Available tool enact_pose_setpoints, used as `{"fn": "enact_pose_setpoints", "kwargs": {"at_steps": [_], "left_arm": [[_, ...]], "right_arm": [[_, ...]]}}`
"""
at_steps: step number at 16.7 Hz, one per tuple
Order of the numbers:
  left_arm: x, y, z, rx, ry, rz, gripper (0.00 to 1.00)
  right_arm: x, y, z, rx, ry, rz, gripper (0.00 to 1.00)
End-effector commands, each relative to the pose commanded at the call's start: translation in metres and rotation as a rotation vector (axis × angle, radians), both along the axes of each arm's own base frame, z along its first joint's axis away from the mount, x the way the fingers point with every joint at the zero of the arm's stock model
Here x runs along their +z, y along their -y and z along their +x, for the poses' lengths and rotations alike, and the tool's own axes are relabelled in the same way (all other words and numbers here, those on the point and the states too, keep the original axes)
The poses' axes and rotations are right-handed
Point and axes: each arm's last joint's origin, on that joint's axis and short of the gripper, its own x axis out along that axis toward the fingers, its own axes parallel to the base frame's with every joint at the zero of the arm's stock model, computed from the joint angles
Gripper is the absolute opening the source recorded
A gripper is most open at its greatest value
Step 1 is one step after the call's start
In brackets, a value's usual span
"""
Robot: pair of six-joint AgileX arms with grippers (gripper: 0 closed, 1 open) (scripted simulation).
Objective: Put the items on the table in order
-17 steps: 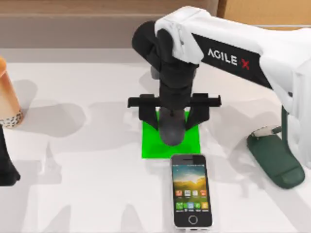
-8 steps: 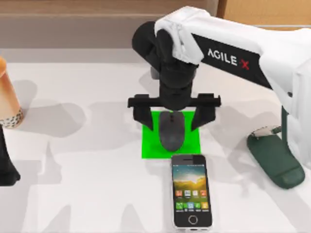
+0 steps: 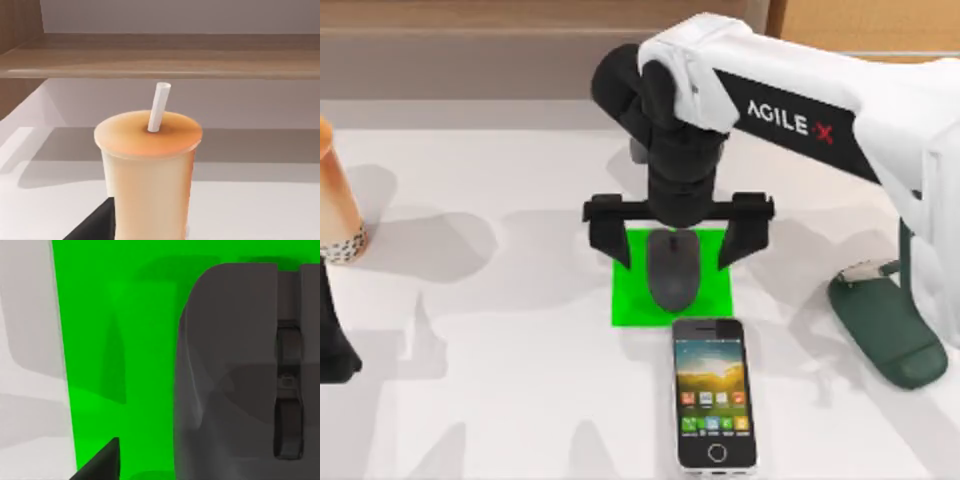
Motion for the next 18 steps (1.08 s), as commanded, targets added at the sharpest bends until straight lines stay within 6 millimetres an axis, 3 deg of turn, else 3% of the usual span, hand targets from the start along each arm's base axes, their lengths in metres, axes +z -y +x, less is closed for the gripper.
{"fn": "enact_pose_setpoints", "kwargs": {"at_steps": [6,18], "left_arm": [[0.0,0.0,0.0,0.0,0.0,0.0,1.0],[0.0,0.0,0.0,0.0,0.0,0.0,1.0]], "right_arm": [[0.024,0.0,-0.022,0.001,0.032,0.019,1.0],[0.037,0.024,-0.12,0.006,0.026,-0.001,1.0]]}}
